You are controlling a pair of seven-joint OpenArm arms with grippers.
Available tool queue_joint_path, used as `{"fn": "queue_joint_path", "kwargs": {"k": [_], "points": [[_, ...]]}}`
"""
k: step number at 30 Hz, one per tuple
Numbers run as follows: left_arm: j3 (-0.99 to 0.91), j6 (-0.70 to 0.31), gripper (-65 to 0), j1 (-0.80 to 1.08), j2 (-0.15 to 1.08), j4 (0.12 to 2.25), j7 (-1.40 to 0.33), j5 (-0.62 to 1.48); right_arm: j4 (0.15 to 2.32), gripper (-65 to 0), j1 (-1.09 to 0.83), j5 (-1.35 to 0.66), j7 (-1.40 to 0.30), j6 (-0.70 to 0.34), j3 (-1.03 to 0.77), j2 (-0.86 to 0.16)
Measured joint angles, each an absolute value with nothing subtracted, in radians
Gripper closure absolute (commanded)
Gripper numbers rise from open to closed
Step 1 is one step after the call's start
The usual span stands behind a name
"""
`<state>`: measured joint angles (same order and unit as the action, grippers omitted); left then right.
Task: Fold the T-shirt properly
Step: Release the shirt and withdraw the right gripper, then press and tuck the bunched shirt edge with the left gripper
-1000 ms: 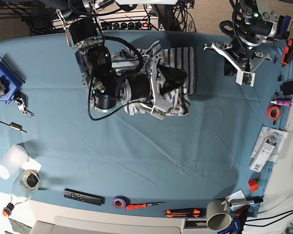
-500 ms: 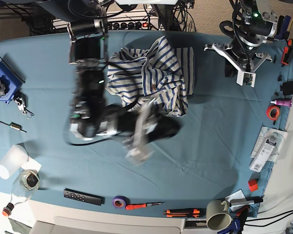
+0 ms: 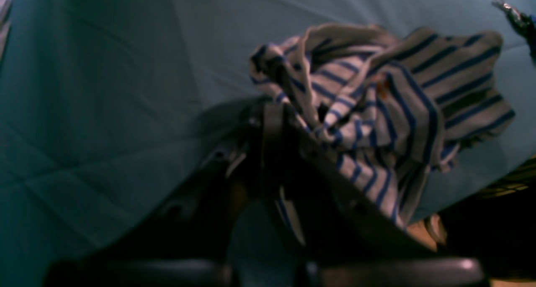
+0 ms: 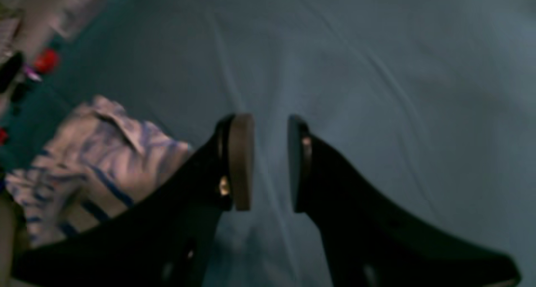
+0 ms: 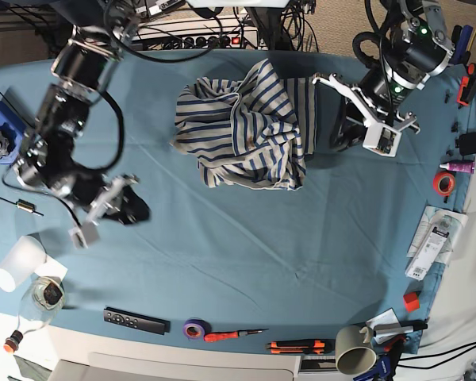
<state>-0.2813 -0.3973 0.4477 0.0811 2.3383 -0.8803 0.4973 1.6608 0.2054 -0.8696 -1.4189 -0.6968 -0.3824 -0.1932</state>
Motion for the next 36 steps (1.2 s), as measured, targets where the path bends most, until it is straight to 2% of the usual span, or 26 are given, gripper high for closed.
{"fn": "queue_joint_path", "kwargs": {"k": [6, 11, 15, 26, 36], "points": [[-0.134, -0.398, 0.0, 0.406, 0.081, 2.338, -0.874, 0.478, 1.66, -15.1, 0.113, -0.871, -1.417, -0.68, -0.478, -0.258], [0.038, -0.398, 0.0, 0.348, 0.084, 2.338, -0.851, 0.339, 1.66, -15.1, 0.04, -0.883, -1.416, -0.673, -0.52, -0.294], [0.136, -0.372, 0.0, 0.283, 0.083, 2.247, -0.838, 0.297, 1.66, -15.1, 0.003, -0.879, -1.416, -0.655, -0.544, -0.318], [0.215, -0.345, 0.0, 0.109, 0.086, 1.979, -0.839, 0.296, 1.66, -15.1, -0.005, -0.89, -1.414, -0.655, -0.56, -0.327], [0.215, -0.345, 0.0, -0.004, 0.086, 1.89, -0.825, 0.297, 1.66, -15.1, -0.006, -0.888, -1.414, -0.655, -0.56, -0.327]]}}
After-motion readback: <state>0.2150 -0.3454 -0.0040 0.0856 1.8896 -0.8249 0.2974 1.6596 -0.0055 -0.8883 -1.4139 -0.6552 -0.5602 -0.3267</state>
